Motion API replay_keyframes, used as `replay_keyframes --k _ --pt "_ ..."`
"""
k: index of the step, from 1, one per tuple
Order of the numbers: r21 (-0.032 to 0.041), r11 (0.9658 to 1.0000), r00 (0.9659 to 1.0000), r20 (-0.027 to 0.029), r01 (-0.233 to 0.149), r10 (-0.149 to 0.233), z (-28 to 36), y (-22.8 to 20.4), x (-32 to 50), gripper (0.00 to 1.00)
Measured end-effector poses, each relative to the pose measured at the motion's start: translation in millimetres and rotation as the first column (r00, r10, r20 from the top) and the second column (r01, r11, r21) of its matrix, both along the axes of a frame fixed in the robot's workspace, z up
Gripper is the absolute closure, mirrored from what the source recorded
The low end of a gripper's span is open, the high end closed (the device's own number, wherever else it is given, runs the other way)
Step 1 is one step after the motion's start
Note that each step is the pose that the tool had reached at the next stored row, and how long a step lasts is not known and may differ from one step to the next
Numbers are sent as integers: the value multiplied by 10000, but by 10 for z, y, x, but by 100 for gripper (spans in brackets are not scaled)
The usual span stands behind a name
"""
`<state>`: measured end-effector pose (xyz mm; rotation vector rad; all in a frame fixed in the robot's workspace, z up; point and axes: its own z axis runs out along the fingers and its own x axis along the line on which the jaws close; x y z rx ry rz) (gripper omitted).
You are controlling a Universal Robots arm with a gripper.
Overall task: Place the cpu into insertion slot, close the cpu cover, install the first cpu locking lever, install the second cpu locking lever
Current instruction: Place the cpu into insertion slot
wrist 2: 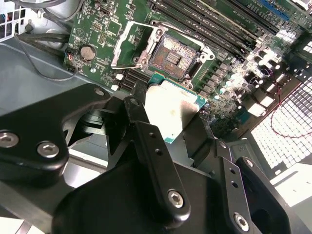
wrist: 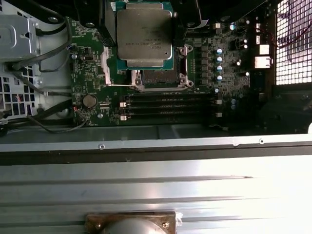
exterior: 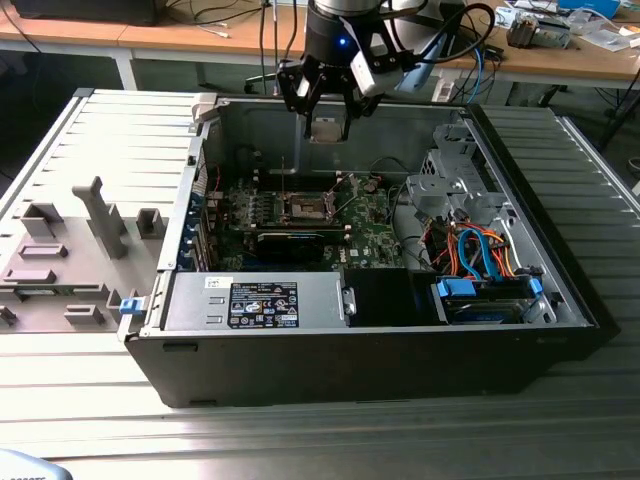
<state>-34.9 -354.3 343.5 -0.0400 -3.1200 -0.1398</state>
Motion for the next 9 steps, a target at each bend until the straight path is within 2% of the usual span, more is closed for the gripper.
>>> replay_keyframes --k 9 --pt "0 10000 10000 0 0 0 -22 -11 0 45"
